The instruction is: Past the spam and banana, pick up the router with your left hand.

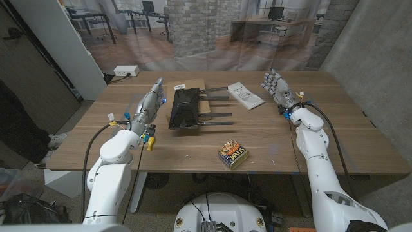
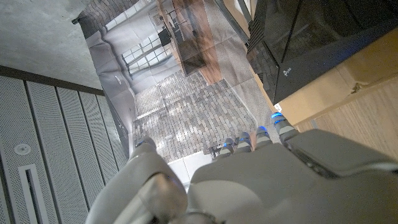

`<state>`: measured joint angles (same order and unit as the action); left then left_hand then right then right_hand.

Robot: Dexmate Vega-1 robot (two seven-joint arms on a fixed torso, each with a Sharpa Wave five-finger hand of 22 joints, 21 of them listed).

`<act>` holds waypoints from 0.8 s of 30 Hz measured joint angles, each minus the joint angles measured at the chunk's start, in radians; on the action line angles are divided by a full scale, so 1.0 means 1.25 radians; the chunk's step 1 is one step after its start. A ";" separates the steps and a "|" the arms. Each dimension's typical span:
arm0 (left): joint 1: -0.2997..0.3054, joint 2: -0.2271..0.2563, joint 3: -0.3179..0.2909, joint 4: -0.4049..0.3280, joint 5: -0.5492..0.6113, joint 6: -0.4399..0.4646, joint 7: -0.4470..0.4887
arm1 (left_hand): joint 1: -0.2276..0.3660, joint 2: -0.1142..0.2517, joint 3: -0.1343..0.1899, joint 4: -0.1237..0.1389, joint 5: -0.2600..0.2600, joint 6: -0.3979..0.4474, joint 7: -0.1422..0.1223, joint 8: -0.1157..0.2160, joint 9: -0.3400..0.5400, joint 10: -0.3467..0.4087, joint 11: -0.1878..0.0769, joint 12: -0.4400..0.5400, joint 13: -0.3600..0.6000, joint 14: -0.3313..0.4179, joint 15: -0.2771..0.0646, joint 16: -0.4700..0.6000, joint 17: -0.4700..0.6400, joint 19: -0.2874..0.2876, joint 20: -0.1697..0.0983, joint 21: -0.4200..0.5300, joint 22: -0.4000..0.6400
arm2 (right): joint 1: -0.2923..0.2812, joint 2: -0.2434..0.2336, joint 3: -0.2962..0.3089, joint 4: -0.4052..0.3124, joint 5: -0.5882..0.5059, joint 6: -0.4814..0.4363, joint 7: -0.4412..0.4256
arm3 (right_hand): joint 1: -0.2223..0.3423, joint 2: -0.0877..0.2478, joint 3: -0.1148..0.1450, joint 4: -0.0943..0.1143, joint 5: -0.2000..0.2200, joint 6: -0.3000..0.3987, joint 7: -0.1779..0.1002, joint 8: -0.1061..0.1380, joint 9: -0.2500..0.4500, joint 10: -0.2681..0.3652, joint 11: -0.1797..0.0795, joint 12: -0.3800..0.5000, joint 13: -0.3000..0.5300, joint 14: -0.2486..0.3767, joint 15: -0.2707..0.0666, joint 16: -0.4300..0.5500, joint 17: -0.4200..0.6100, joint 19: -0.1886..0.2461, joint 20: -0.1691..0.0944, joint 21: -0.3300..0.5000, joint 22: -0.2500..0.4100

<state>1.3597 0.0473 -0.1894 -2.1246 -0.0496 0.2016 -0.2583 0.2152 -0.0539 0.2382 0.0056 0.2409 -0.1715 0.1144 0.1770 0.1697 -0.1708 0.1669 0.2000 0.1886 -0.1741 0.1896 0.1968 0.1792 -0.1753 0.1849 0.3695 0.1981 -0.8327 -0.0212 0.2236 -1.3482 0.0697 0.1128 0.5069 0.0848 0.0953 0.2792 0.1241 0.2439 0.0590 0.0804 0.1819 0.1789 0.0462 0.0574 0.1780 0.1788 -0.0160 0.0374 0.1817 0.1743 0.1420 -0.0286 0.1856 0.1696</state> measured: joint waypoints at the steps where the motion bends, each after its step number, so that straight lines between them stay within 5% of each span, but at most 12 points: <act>1: 0.000 0.000 0.000 0.000 -0.002 0.003 0.001 | 0.000 0.000 0.000 0.000 0.000 0.000 0.000 0.000 0.000 0.000 0.000 0.000 0.000 -0.003 0.003 0.000 0.000 0.001 0.001 0.000 0.000 | 0.000 0.000 -0.001 0.000 0.000 0.000 0.000 | 0.000 0.000 0.000 0.000 0.000 0.000 0.000 0.000 0.000 0.000 0.000 0.000 0.000 0.000 0.000 0.000 0.000 0.000 0.000 0.000 0.000; 24: 0.034 -0.030 -0.023 -0.020 -0.073 0.053 0.001 | 0.004 -0.004 -0.006 -0.006 0.000 0.000 0.000 0.000 0.004 -0.003 0.020 0.000 0.000 0.000 0.009 0.000 0.000 0.001 0.001 -0.003 0.000 | 0.007 -0.004 -0.011 -0.009 -0.011 -0.005 0.001 | 0.000 0.000 -0.003 -0.003 0.000 0.000 0.000 0.000 0.000 0.000 0.000 0.000 0.000 0.000 0.000 0.000 0.000 0.000 0.000 0.000 0.000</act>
<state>1.4028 0.0097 -0.2188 -2.1493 -0.1405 0.2682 -0.2573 0.2205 -0.0591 0.2312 -0.0015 0.2409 -0.1715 0.1143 0.1770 0.1749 -0.1741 0.1915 0.2003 0.1885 -0.1744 0.2003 0.1968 0.1790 -0.1738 0.1861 0.3657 0.1979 -0.8242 -0.0258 0.2100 -1.3596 0.0559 0.1064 0.5077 0.0848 0.0952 0.2749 0.1199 0.2434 0.0590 0.0804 0.1819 0.1789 0.0462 0.0574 0.1780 0.1788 -0.0160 0.0374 0.1817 0.1743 0.1420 -0.0286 0.1856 0.1696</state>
